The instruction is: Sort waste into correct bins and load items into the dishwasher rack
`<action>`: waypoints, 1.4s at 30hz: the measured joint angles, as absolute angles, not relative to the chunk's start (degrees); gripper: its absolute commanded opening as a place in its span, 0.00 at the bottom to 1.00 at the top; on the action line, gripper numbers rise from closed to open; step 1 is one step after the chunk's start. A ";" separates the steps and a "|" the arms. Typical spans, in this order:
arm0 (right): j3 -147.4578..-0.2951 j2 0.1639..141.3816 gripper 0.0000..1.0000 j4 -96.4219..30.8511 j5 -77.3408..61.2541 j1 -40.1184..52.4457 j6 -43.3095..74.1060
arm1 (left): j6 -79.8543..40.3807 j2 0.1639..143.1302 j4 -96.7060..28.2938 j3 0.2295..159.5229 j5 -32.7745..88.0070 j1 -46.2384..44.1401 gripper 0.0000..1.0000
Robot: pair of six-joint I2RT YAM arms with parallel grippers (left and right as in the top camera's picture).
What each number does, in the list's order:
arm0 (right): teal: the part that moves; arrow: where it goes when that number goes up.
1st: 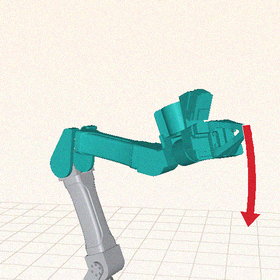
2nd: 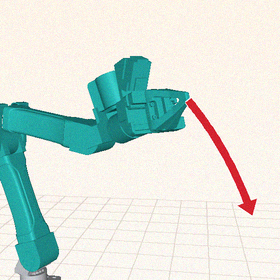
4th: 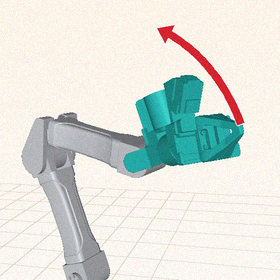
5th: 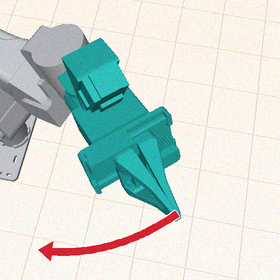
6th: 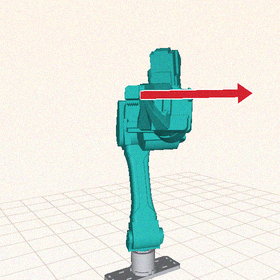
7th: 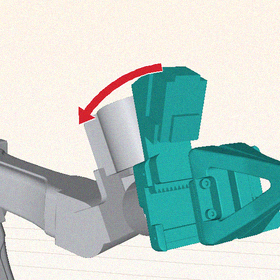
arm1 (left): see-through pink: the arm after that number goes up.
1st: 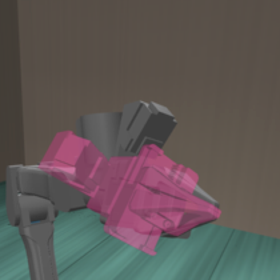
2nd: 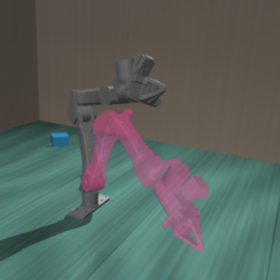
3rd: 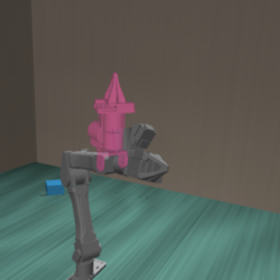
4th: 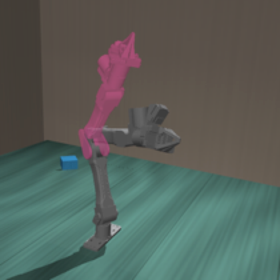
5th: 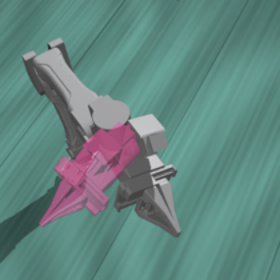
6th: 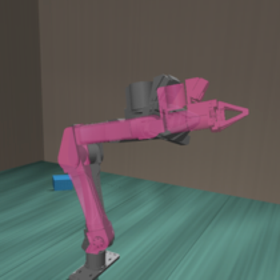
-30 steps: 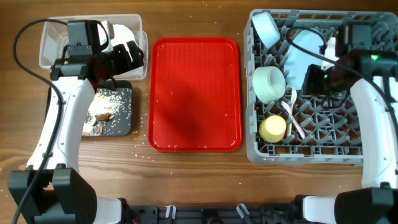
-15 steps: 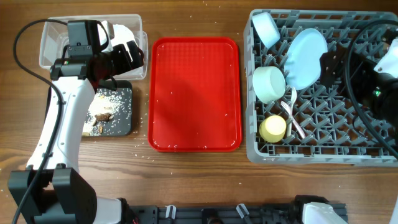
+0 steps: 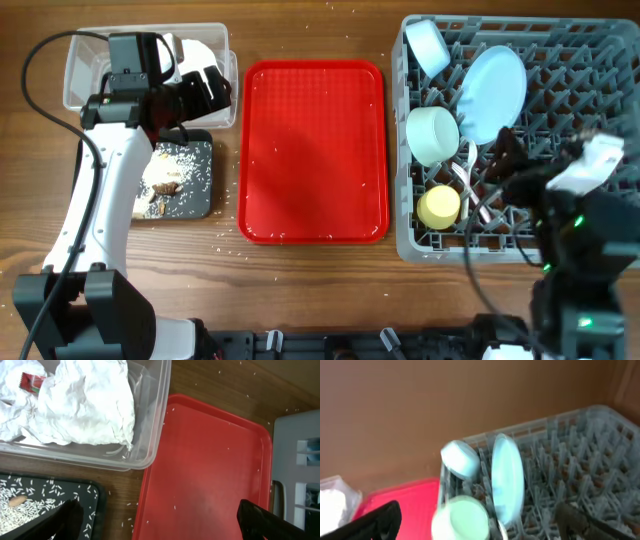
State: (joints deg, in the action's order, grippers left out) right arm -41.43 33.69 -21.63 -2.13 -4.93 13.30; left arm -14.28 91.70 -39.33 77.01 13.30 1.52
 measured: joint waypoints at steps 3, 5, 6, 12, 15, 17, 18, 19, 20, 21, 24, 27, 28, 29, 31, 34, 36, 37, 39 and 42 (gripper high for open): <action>-24.53 22.72 1.00 -10.41 -2.57 -4.93 14.85 | -14.26 91.70 -39.18 77.01 13.28 1.52 1.00; -16.45 16.03 1.00 -6.48 -2.57 -4.93 17.45 | -14.26 91.72 -39.24 77.01 13.32 1.52 1.00; -13.32 13.74 1.00 -4.38 -2.57 -4.91 18.44 | -14.28 91.70 -39.20 77.01 13.30 1.52 1.00; -2.17 4.75 1.00 0.36 -2.59 -3.07 20.78 | -14.28 91.70 -39.27 77.01 13.28 1.52 1.00; -0.38 1.67 1.00 0.05 -2.59 -2.76 23.97 | -14.26 91.70 -39.20 77.01 13.28 1.52 1.00; -0.38 1.15 1.00 0.03 -2.61 -2.76 27.00 | -14.28 91.70 -39.22 77.01 13.30 1.52 1.00; -0.38 1.10 1.00 0.03 -2.61 -2.76 28.62 | -14.26 91.70 -39.24 77.01 13.30 1.52 1.00; -0.38 1.10 1.00 0.03 -2.61 -2.76 29.50 | -14.28 91.70 -39.24 77.01 13.30 1.52 1.00; -0.38 1.10 1.00 0.03 -2.63 -2.76 30.46 | -14.26 91.70 -39.24 77.01 13.30 1.52 1.00; -0.38 1.10 1.00 0.03 -2.70 -2.76 31.03 | -14.28 91.70 -39.22 77.01 13.30 1.52 1.00; -0.38 1.10 1.00 0.03 -2.74 -2.76 32.18 | -14.26 91.70 -39.24 77.01 13.30 1.52 1.00; -0.38 1.10 1.00 0.03 -2.74 -2.76 32.77 | -14.28 91.70 -39.24 77.01 13.30 1.52 1.00; -0.38 1.10 1.00 0.03 -2.74 -2.76 32.80 | -14.28 91.70 -39.24 77.01 13.30 1.52 1.00; -0.38 1.10 1.00 0.03 -2.74 -2.76 32.82 | -14.26 91.70 -39.24 77.01 13.30 1.52 1.00; -0.38 1.10 1.00 0.03 -2.76 -2.76 32.99 | -14.28 91.70 -39.24 77.01 13.30 1.52 1.00; -0.38 1.10 1.00 0.03 -2.76 -2.76 32.99 | -14.28 91.70 -39.24 77.01 13.30 1.52 1.00; -0.38 1.10 1.00 0.03 -2.76 -2.76 32.99 | -14.26 91.70 -39.24 77.01 13.30 1.52 1.00; -0.38 1.10 1.00 0.03 -2.74 -2.76 32.99 | -14.28 91.70 -39.70 77.01 13.23 1.52 1.00; -0.38 1.10 1.00 0.03 -2.74 -2.76 32.99 | -14.24 91.37 -41.39 76.99 12.93 1.52 1.00; -0.38 1.10 1.00 0.03 -2.74 -2.76 32.99 | -14.22 86.74 -41.17 75.99 10.22 1.52 1.00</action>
